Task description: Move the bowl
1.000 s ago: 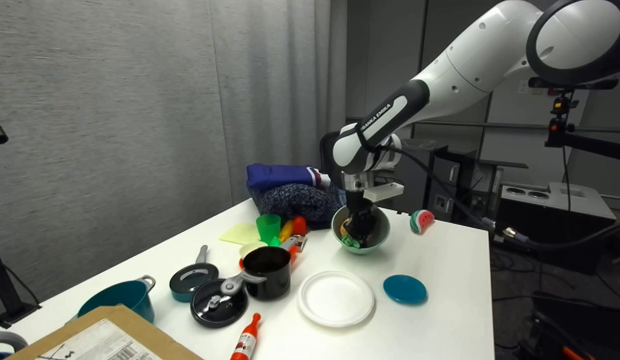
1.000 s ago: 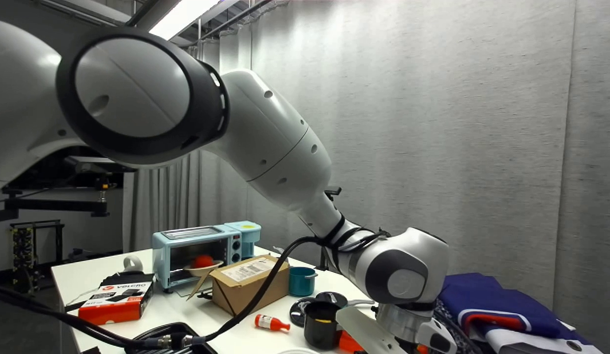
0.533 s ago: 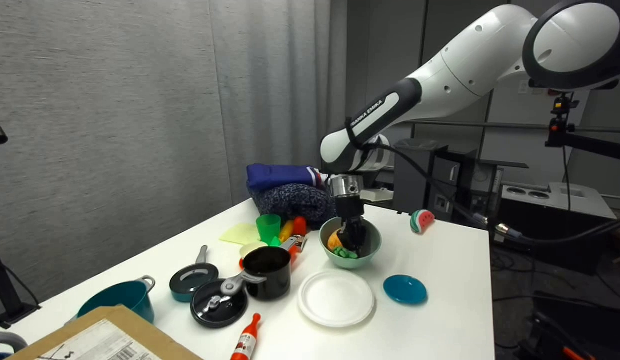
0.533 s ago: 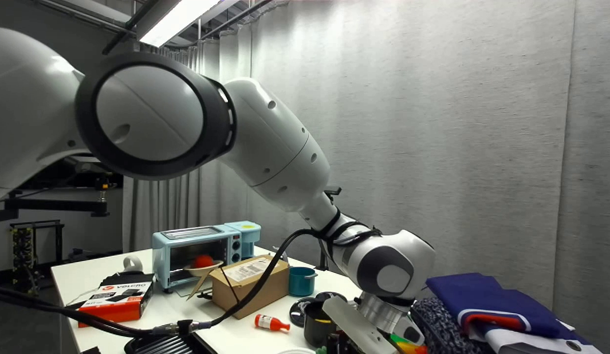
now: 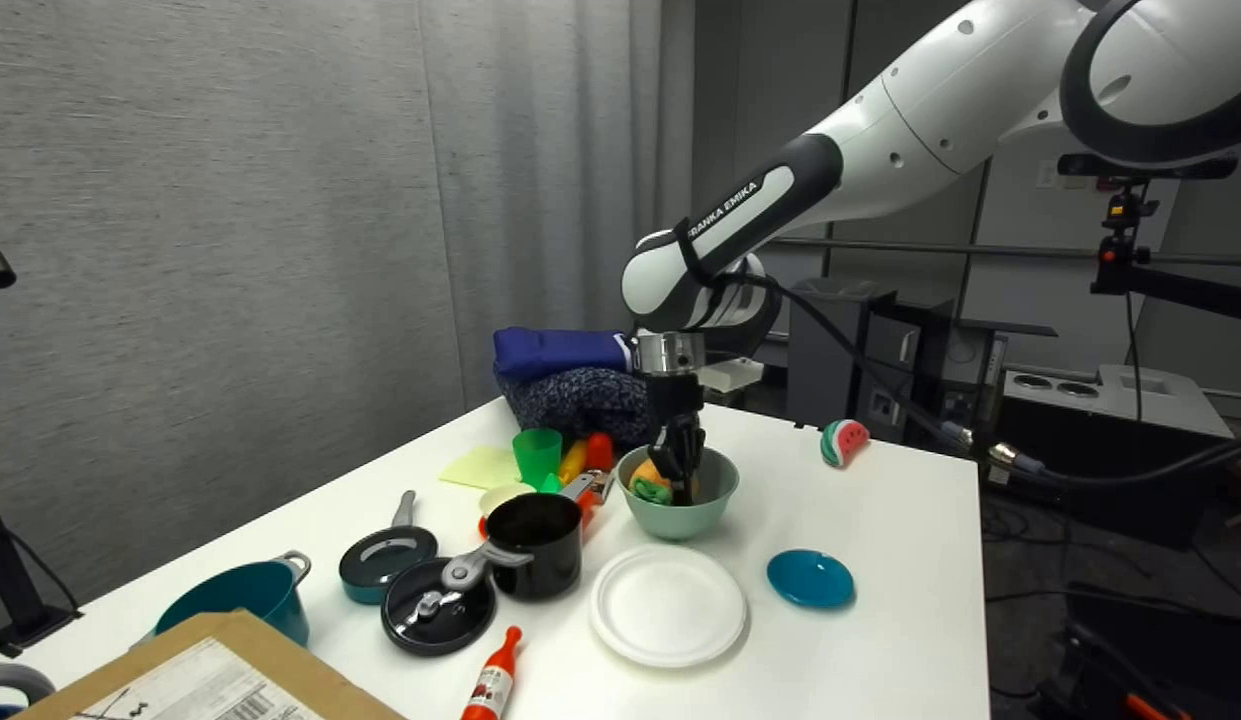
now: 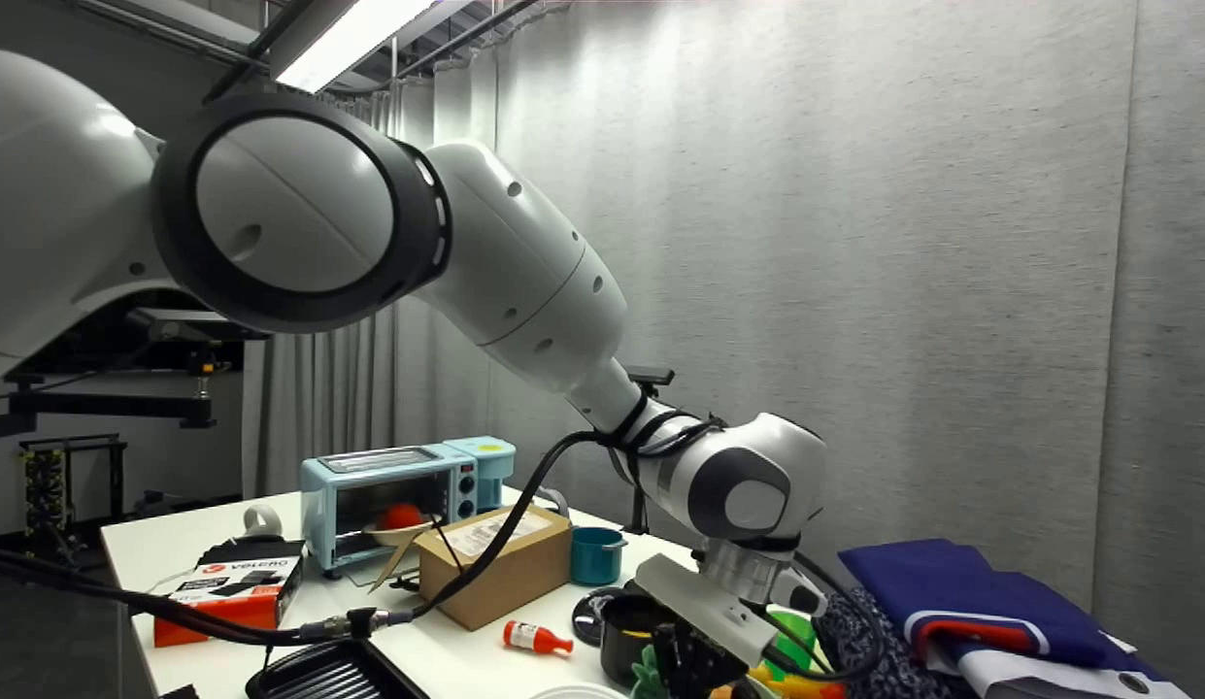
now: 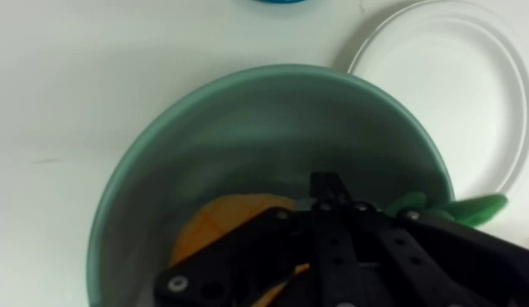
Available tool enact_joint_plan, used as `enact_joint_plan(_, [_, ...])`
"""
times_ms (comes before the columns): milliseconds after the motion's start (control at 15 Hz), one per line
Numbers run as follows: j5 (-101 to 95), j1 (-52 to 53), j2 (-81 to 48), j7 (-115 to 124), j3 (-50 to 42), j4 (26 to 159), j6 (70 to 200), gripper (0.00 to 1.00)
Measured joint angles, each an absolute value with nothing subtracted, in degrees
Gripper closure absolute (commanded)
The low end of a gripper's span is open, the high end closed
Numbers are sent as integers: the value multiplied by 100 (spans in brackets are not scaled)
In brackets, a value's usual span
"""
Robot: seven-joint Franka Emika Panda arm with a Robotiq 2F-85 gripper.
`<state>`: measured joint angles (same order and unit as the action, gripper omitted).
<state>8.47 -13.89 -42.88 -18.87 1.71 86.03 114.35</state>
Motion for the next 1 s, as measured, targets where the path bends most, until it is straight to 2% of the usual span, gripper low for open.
enact_joint_plan(667, [362,-1242,-3602,-1371,-298,8930,12059,100])
enact_joint_plan(1000, [571,-1287,-3600,-1167,-346,9142,12976,100])
